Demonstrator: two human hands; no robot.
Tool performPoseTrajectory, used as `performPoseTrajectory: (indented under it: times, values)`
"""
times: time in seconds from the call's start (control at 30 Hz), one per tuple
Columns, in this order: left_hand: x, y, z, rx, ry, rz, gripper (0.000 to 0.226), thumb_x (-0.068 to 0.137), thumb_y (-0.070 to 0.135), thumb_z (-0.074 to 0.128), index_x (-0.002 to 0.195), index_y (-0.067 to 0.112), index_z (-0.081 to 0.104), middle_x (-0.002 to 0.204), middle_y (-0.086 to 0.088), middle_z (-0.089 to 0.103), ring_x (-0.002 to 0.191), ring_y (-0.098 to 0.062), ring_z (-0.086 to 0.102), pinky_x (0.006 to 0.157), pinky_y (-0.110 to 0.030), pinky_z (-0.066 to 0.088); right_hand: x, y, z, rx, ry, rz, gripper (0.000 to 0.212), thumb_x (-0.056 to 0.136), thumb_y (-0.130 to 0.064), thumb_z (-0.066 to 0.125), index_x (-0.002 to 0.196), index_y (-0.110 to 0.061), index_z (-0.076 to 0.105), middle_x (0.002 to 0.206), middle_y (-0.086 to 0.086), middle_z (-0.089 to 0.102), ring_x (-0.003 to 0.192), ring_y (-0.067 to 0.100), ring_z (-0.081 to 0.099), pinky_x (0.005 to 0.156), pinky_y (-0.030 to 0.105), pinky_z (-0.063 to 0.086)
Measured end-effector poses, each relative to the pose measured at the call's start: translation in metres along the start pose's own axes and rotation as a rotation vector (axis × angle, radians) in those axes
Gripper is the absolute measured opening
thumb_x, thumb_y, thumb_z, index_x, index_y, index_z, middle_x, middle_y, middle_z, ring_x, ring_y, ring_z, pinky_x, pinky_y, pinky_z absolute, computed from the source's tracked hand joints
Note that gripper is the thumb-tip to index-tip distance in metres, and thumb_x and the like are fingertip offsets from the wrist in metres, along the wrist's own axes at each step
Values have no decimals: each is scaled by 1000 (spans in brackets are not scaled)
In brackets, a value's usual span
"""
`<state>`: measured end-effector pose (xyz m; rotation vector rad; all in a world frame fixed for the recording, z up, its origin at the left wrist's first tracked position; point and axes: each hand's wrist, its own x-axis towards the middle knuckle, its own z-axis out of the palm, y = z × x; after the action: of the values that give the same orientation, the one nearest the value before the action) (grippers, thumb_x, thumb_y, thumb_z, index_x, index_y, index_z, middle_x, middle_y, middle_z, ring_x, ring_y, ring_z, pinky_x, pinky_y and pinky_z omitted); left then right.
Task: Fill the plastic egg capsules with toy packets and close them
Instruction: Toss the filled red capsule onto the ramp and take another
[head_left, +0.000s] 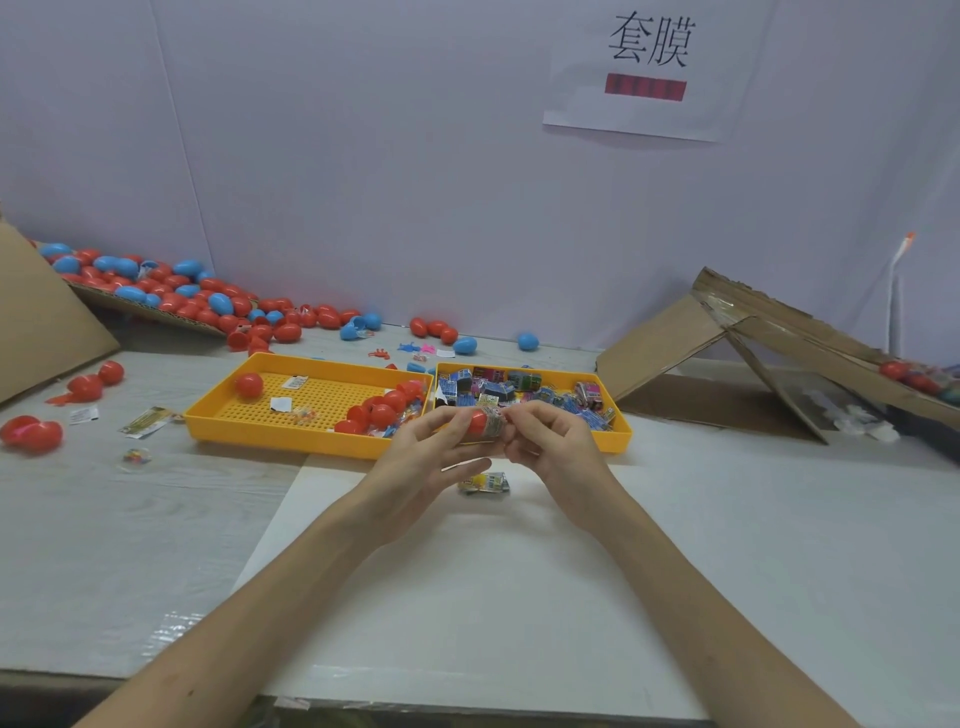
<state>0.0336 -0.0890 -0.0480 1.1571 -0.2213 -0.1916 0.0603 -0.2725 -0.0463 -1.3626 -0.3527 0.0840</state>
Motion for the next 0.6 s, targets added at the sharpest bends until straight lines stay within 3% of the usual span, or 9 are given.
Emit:
performPoseTrajectory:
  times: [0.17, 0.33, 0.47, 0.6]
  values:
    - [0, 0, -1, 2, 52, -13, 39, 90, 34, 61, 116, 5, 62, 117, -17, 73, 109, -31, 72, 88, -32, 59, -1, 1, 1, -218, 42, -87, 11, 83, -27, 79, 94, -30, 77, 96, 4, 75, 83, 14, 67, 69, 27, 54]
    - [-1, 1, 0, 14, -10, -14, 41, 94, 34, 60, 129, 12, 61, 120, -15, 73, 112, -30, 71, 92, -33, 59, -1, 2, 1, -217, 79, -125, 14, 88, -20, 76, 102, -19, 75, 101, 6, 76, 96, 24, 73, 81, 40, 61]
    - [-1, -1, 1, 50, -35, -26, 43, 92, 31, 65, 130, 10, 61, 116, -18, 74, 112, -30, 71, 89, -29, 59, -1, 1, 1, -241, 78, -167, 13, 90, -16, 74, 103, -16, 75, 98, 4, 77, 93, 22, 73, 78, 34, 61]
    - [-1, -2, 1, 44, -27, -28, 43, 94, 31, 64, 130, 9, 60, 115, -19, 74, 111, -30, 71, 87, -28, 59, -1, 3, 1, -236, 72, -163, 12, 88, -13, 75, 100, -14, 75, 95, 3, 77, 91, 24, 74, 83, 40, 61]
